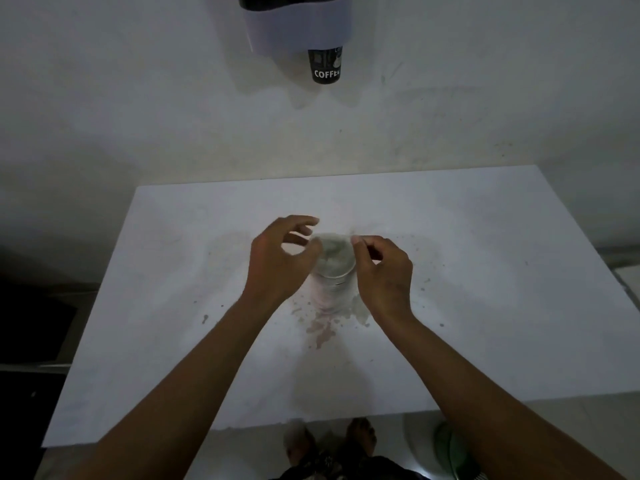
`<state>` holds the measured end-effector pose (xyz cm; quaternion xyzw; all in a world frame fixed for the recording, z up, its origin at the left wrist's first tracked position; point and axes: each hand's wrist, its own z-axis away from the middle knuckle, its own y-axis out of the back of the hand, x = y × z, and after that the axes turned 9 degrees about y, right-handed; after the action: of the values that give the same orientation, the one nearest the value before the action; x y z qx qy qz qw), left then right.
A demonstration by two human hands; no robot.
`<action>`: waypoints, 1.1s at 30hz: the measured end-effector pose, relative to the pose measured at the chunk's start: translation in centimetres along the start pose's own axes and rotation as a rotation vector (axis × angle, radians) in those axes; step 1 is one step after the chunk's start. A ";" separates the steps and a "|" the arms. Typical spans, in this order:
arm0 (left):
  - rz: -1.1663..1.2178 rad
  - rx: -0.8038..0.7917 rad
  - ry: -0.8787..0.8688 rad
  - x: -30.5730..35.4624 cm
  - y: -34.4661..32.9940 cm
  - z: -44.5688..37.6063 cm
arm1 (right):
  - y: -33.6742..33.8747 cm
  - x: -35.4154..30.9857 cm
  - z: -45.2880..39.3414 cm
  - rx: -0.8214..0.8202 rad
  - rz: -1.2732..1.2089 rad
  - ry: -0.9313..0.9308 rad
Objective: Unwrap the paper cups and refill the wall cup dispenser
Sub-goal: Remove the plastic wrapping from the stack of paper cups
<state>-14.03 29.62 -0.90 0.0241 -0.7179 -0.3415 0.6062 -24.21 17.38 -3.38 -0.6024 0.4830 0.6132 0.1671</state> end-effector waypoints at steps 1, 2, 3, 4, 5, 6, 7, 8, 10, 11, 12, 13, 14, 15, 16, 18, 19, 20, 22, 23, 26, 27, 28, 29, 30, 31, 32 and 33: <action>-0.110 -0.052 -0.039 0.6 0.2 -0.7 | -0.1 -0.2 0.0 0.004 -0.029 -0.013; -0.220 -0.094 -0.068 0.9 0.3 -1.4 | -0.1 -0.3 -0.1 0.012 -0.073 -0.025; -0.303 -0.110 -0.092 1.2 0.4 -1.9 | 0.0 -0.4 -0.1 0.018 -0.105 -0.021; -0.352 -0.102 -0.127 1.4 0.5 -2.3 | 0.1 -0.4 -0.2 0.012 -0.110 0.012; -0.367 -0.090 -0.171 1.5 0.6 -2.6 | 0.3 -0.2 -0.3 -0.016 -0.075 0.089; -0.358 -0.092 -0.201 1.5 0.8 -2.8 | 0.5 0.2 -0.3 -0.059 -0.016 0.197; -0.331 -0.106 -0.212 1.6 1.0 -2.7 | 0.8 0.6 -0.4 -0.113 0.057 0.313; -0.300 -0.117 -0.216 1.5 1.1 -2.7 | 1.0 1.0 -0.4 -0.169 0.126 0.413; -0.269 -0.124 -0.239 1.2 1.1 -2.6 | 1.4 1.3 -0.5 -0.287 0.232 0.514; -0.262 -0.120 -0.257 1.0 1.0 -2.5 | 1.6 1.3 -0.6 -0.343 0.281 0.544; -0.249 -0.111 -0.287 0.8 0.9 -2.6 | 1.7 1.2 -0.8 -0.397 0.330 0.558; -0.239 -0.102 -0.317 0.5 0.8 -2.6 | 1.8 0.9 -1.0 -0.439 0.372 0.561; -0.246 -0.095 -0.336 0.4 0.8 -2.7 | 2.0 0.7 -1.2 -0.455 0.393 0.557; -0.270 -0.094 -0.343 0.4 0.9 -2.7 | 2.1 0.4 -1.3 -0.439 0.388 0.558; -0.297 -0.102 -0.339 0.5 0.9 -2.6 | 2.2 0.2 -1.3 -0.397 0.362 0.565; -0.319 -0.131 -0.262 1.1 1.0 -2.2 | 2.3 -0.2 -0.9 -0.276 0.314 0.604; -0.316 -0.125 -0.194 1.6 1.0 -1.9 | 2.3 -0.3 -0.6 -0.221 0.302 0.629; -0.317 -0.103 -0.137 1.9 0.9 -1.7 | 2.2 -0.3 -0.2 -0.173 0.298 0.649; -0.343 -0.047 -0.081 2.0 0.6 -1.5 | 1.8 0.1 0.5 -0.108 0.291 0.657; -0.364 -0.023 -0.060 1.9 0.4 -1.5 | 1.6 0.4 0.8 -0.090 0.273 0.650; -0.354 -0.029 -0.001 1.5 0.3 -1.2 | 1.3 0.8 1.8 -0.029 0.152 0.539; -0.329 -0.038 0.017 1.3 0.4 -1.0 | 1.3 0.5 1.8 0.006 0.119 0.470; -0.293 -0.050 0.033 1.2 0.5 -0.9 | 1.4 0.1 1.7 0.030 0.101 0.391; -0.255 -0.057 0.041 1.2 0.6 -0.7 | 1.4 -0.2 1.5 0.034 0.098 0.317; -0.221 -0.057 0.049 1.1 0.7 -0.6 | 1.4 -0.5 1.3 0.015 0.103 0.251; -0.194 -0.054 0.059 1.0 0.7 -0.6 | 1.4 -0.7 1.0 -0.013 0.111 0.187; -0.174 -0.053 0.077 1.1 0.7 -0.7 | 1.3 -0.8 0.7 -0.037 0.112 0.119; -0.160 -0.059 0.097 1.2 0.7 -0.8 | 1.2 -0.9 0.3 -0.055 0.116 0.050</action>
<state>-13.36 29.30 0.49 0.0801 -0.6731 -0.4084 0.6114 -25.18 17.39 -2.18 -0.5931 0.5039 0.6195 0.1024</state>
